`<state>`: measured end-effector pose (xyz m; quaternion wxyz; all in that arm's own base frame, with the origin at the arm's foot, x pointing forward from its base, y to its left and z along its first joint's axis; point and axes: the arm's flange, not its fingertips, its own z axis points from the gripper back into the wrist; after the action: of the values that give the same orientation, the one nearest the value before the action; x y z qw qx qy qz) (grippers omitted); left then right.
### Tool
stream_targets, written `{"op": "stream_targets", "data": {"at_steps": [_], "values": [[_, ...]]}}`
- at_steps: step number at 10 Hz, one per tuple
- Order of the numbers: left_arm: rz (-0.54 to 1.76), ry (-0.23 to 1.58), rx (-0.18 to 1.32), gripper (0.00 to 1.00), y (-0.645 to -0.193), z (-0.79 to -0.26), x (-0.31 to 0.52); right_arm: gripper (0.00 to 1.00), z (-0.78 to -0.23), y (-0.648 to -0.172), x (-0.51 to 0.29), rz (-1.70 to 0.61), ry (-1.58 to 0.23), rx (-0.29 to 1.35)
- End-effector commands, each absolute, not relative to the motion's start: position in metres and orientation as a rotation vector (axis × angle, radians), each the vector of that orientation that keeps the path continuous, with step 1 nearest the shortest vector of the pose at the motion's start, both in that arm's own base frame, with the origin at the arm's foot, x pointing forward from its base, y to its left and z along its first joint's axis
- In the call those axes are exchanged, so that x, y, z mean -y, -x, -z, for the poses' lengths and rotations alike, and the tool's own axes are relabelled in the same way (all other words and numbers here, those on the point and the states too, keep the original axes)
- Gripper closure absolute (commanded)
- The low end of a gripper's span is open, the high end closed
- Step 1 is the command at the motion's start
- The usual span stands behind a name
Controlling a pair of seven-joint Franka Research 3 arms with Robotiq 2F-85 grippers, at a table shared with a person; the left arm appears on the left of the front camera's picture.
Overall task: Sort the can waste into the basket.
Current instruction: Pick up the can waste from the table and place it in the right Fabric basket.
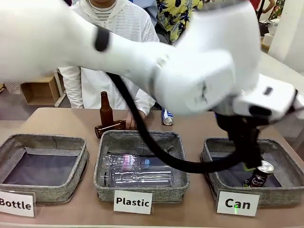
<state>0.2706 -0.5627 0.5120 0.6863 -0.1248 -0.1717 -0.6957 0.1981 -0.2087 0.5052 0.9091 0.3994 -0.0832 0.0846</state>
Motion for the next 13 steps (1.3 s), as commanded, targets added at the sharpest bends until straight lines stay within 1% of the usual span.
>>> {"op": "stream_targets", "data": {"at_steps": [1, 3, 4, 5, 6, 8, 10, 13], "values": [[1.518, 0.387, 0.226, 0.0, -0.299, -0.573, 0.461, 0.0, -0.506, -0.223, 0.173, -0.253, -0.817, 0.113], [1.405, 0.452, 0.217, 0.0, -0.322, -0.602, 0.375, 0.0, -0.511, -0.242, 0.129, -0.337, -0.838, 0.092], [1.321, 0.449, 0.266, 0.0, -0.332, -0.61, 0.336, 0.0, -0.513, -0.25, 0.109, -0.347, -0.833, 0.09], [1.322, 0.463, 0.273, 0.0, -0.335, -0.611, 0.311, 0.0, -0.517, -0.259, 0.093, -0.366, -0.864, 0.086], [1.348, 0.468, 0.302, 0.0, -0.335, -0.599, 0.305, 0.0, -0.516, -0.26, 0.083, -0.369, -0.847, 0.074], [1.427, 0.493, 0.331, 0.0, -0.328, -0.576, 0.331, 0.0, -0.516, -0.256, 0.091, -0.335, -0.834, 0.093], [1.47, 0.482, 0.377, 0.0, -0.316, -0.563, 0.371, 0.0, -0.521, -0.245, 0.122, -0.296, -0.893, 0.156], [1.525, 0.455, 0.321, 0.0, -0.302, -0.543, 0.413, 0.0, -0.515, -0.231, 0.165, -0.206, -0.956, 0.215]]}}
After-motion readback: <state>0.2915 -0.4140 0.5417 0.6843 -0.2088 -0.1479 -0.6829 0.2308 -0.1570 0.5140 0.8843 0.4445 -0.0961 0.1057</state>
